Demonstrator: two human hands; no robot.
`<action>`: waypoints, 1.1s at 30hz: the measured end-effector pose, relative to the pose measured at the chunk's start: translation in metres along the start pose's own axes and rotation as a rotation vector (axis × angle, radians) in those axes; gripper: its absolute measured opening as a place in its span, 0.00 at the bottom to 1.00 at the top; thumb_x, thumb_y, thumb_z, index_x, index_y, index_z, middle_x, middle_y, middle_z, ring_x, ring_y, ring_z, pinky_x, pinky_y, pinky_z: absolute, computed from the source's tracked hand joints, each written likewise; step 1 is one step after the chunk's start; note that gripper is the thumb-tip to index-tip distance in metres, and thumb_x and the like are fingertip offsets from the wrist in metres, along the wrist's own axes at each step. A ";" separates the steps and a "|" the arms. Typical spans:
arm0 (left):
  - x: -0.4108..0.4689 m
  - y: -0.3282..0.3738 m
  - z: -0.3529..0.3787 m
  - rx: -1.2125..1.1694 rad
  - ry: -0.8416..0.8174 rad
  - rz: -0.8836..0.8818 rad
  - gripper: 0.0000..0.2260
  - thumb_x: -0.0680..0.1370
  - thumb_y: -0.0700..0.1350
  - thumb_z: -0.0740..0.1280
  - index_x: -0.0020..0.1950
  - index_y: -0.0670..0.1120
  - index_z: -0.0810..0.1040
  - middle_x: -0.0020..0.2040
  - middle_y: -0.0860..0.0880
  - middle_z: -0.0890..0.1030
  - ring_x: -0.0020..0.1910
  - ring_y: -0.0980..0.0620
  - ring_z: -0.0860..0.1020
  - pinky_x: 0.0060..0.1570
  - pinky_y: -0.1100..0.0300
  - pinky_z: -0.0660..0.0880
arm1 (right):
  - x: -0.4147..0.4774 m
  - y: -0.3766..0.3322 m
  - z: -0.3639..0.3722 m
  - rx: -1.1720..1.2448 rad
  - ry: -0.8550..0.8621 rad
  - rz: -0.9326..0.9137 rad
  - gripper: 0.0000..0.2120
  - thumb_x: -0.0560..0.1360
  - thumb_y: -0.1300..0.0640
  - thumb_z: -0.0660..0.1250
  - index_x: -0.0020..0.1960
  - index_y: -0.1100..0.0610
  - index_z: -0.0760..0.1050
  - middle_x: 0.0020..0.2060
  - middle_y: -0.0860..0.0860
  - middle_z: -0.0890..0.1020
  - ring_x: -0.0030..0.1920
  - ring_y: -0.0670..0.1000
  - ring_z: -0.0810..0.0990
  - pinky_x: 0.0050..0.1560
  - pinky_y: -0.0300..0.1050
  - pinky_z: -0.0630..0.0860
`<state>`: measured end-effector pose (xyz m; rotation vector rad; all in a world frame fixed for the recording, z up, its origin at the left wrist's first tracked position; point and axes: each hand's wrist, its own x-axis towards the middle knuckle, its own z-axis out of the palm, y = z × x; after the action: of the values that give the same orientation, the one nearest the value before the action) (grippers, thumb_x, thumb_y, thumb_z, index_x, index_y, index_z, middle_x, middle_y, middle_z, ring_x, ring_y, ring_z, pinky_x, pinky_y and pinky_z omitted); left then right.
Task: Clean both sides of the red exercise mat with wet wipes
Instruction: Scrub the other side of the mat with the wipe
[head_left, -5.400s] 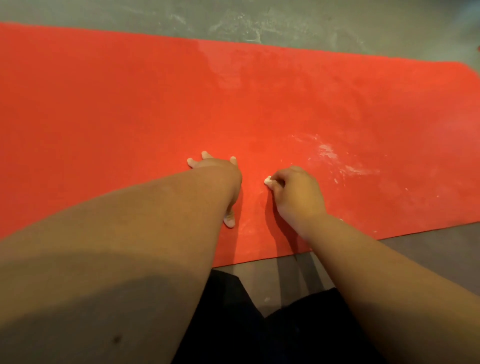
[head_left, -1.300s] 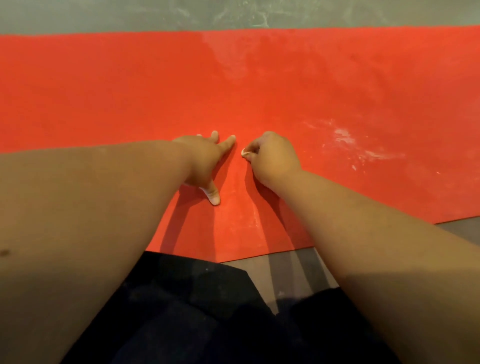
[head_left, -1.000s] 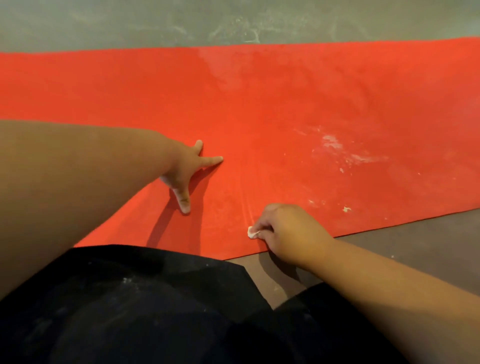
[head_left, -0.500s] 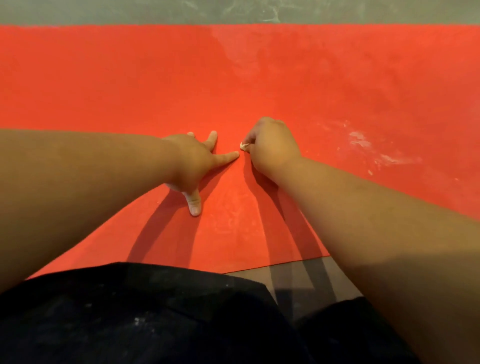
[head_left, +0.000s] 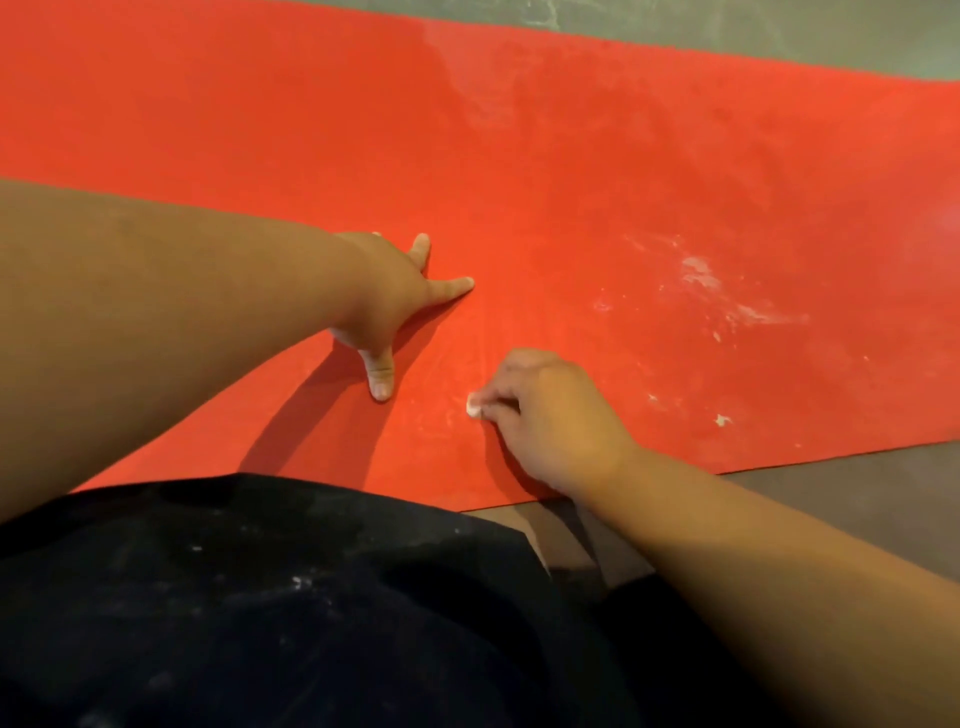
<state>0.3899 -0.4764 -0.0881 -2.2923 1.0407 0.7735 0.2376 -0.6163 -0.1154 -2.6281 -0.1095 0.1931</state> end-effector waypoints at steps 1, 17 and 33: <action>0.001 -0.001 0.000 0.005 0.000 0.001 0.64 0.56 0.69 0.76 0.72 0.65 0.29 0.77 0.42 0.35 0.73 0.33 0.59 0.67 0.46 0.67 | 0.013 -0.001 0.000 0.009 0.044 0.013 0.05 0.74 0.61 0.69 0.47 0.56 0.84 0.43 0.51 0.80 0.47 0.51 0.77 0.46 0.35 0.67; -0.004 -0.019 0.012 -0.104 -0.007 0.022 0.60 0.61 0.61 0.78 0.75 0.62 0.34 0.77 0.50 0.33 0.77 0.38 0.46 0.72 0.43 0.58 | -0.035 -0.023 0.011 -0.037 0.049 -0.060 0.08 0.74 0.60 0.66 0.48 0.55 0.84 0.40 0.54 0.77 0.41 0.56 0.78 0.40 0.45 0.74; -0.003 -0.023 0.009 -0.161 -0.045 -0.060 0.59 0.59 0.64 0.78 0.70 0.72 0.33 0.76 0.49 0.30 0.75 0.29 0.45 0.68 0.39 0.61 | -0.010 -0.021 0.015 -0.011 -0.028 -0.229 0.08 0.74 0.60 0.66 0.49 0.53 0.83 0.41 0.51 0.78 0.44 0.53 0.77 0.46 0.44 0.73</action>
<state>0.4037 -0.4562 -0.0881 -2.4168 0.9153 0.9094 0.2240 -0.5921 -0.1175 -2.5981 -0.4189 0.1502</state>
